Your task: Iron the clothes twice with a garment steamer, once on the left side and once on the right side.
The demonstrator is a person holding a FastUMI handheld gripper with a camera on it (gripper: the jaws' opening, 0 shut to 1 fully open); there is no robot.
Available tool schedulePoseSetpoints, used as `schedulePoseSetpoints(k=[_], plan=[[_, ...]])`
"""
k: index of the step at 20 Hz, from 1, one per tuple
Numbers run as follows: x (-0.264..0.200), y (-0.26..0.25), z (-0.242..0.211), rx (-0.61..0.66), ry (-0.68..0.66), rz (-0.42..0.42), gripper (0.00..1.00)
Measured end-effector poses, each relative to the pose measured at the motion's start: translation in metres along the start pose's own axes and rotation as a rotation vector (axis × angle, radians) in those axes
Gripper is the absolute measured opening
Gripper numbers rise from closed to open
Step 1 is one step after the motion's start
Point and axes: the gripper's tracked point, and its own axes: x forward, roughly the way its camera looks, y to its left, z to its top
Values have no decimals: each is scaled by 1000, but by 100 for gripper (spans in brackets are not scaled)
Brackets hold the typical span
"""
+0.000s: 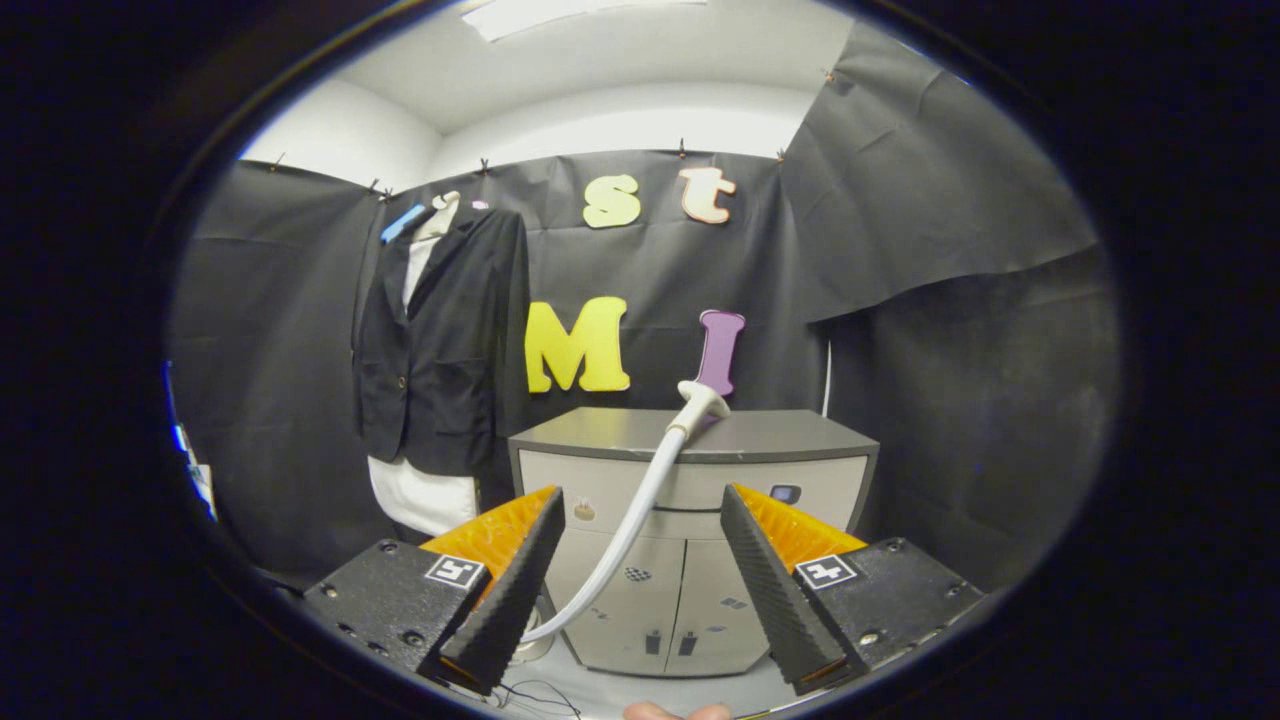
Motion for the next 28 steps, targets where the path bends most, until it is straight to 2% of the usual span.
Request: schedulePoseSetpoints(k=[6,16,28], plan=[[-4,4,-8,43,33,-10,98],[5,32,-4,36,56,-34,98],[47,79,18,51,65,-135,98]])
